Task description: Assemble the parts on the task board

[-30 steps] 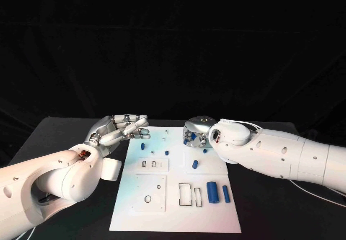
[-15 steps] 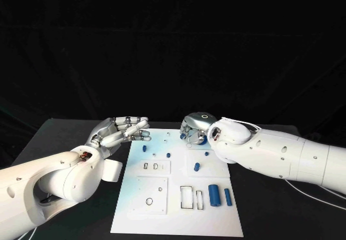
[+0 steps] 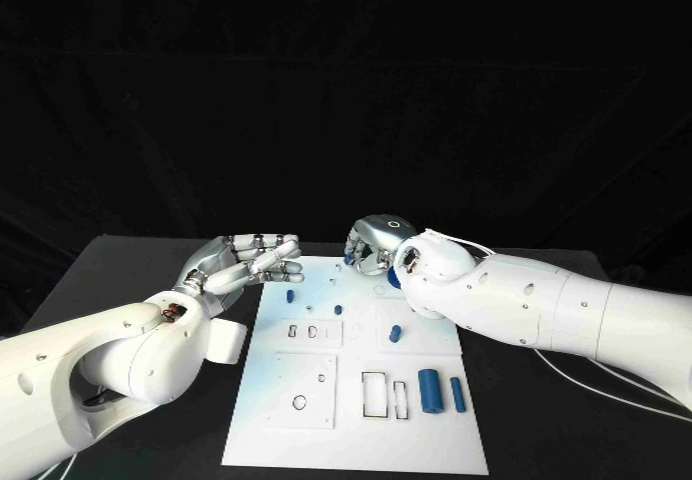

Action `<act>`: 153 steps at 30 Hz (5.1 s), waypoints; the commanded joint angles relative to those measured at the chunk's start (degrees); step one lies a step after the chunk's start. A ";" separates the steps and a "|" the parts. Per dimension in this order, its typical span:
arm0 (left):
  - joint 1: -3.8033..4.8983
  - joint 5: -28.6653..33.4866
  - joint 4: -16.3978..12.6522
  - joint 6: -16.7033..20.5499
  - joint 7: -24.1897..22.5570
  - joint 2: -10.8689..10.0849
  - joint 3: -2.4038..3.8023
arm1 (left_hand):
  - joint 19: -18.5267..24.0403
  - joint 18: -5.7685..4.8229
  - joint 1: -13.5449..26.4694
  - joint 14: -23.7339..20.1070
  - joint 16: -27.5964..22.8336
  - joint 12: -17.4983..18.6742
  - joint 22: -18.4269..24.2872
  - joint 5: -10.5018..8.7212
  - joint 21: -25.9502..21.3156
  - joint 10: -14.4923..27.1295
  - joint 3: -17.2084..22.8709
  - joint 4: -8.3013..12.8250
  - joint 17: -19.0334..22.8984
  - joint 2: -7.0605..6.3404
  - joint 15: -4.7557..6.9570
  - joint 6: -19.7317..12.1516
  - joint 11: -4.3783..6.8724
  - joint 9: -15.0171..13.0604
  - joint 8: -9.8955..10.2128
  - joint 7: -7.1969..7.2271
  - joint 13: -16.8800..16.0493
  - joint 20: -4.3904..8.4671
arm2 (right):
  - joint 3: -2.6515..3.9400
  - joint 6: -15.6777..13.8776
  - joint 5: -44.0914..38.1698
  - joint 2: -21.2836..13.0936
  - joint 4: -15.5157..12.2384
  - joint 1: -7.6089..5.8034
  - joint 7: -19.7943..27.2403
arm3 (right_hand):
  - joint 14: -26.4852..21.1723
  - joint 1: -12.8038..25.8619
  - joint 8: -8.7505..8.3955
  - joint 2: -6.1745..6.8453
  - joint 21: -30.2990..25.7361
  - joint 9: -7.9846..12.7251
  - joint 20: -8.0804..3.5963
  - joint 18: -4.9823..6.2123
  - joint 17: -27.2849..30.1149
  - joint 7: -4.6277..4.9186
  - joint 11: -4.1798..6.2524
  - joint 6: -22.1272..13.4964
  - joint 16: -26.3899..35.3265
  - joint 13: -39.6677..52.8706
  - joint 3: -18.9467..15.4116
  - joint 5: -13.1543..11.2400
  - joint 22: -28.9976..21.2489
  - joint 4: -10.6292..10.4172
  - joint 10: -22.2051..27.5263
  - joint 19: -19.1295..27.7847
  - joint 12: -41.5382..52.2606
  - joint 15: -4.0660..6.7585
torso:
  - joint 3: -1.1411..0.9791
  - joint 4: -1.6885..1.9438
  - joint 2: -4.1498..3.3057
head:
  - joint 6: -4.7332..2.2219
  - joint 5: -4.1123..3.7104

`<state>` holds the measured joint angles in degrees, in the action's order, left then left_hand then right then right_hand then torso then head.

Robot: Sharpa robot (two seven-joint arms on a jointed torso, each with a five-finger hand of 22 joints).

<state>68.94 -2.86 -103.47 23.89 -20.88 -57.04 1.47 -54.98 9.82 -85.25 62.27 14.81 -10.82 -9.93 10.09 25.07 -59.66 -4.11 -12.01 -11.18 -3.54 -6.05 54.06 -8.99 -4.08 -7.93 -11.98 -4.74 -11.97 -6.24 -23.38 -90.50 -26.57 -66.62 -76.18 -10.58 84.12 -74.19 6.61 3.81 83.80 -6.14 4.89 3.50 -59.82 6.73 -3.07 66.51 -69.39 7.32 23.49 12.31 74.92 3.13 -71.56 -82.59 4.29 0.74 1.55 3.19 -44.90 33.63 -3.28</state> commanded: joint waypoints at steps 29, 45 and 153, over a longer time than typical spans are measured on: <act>0.12 0.28 -0.33 -0.74 -0.40 0.18 0.06 | -0.35 0.61 0.13 -0.19 -0.32 0.43 -0.08 -0.13 0.22 0.33 -0.24 -0.01 -0.13 0.61 -0.21 -0.16 -0.05 0.07 0.43 -0.21 0.07 0.01 | -0.15 1.91 -0.57 3.42 3.93 0.74 -0.54 | 1.44 0.90 0.04 0.90 0.19 -1.28 0.25 -0.99 -0.05 0.04 -0.31 0.13 -0.58 -0.06 0.26 -0.69 4.31 -1.20 -0.15 -0.10 -0.36 0.26 | 0.11 0.17 -0.21 | 0.63 0.35; 0.28 0.35 -0.52 -0.59 -0.32 0.03 0.11 | -0.31 0.60 0.15 -0.27 -0.37 0.47 -0.08 -0.12 0.24 0.39 -0.22 -0.05 -0.17 0.79 -0.24 -0.19 -0.08 0.07 0.47 -0.23 0.07 0.00 | -0.23 1.19 -0.96 4.26 5.22 1.26 -0.61 | 1.36 1.12 -0.06 1.08 0.11 -1.34 0.29 -0.96 0.07 0.10 -0.37 -0.03 -0.56 -0.08 0.18 -0.92 4.21 -1.45 -0.05 0.01 -0.44 0.23 | 0.15 0.14 -0.27 | 0.98 0.65; 0.84 0.36 3.24 -1.56 1.55 -1.02 0.10 | 1.44 0.45 -0.15 -1.00 -0.92 0.64 0.26 -0.12 -0.39 0.49 -0.48 0.11 -0.56 1.43 -0.50 -0.18 -0.20 -0.03 0.68 -0.32 -0.11 -0.42 | -0.09 10.78 9.17 -11.31 -1.75 0.98 5.32 | 4.12 -1.62 1.93 2.43 2.18 -3.29 0.92 -1.89 -22.59 1.61 -0.47 -11.37 -16.53 59.61 -20.30 11.66 9.40 -10.24 -1.42 -2.79 64.46 -0.21 | -0.10 -1.69 0.03 | 0.40 0.54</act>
<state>69.70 -2.62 -100.09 23.33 -19.27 -58.16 1.52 -53.85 9.81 -85.33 61.75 14.25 -10.42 -9.76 10.09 25.07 -59.46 -4.27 -11.86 -11.64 -2.55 -6.57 54.06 -9.20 -4.08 -7.49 -11.98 -4.79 -12.27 -6.20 -14.51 -79.85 -38.04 -68.42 -75.35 -4.42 84.12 -75.30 8.18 6.17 86.18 -9.35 5.42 2.59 -74.92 8.49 -3.60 54.74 -85.55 66.87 3.48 23.62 74.94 -7.18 -72.68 -83.90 68.44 0.92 1.45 1.57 -44.86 34.01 -2.65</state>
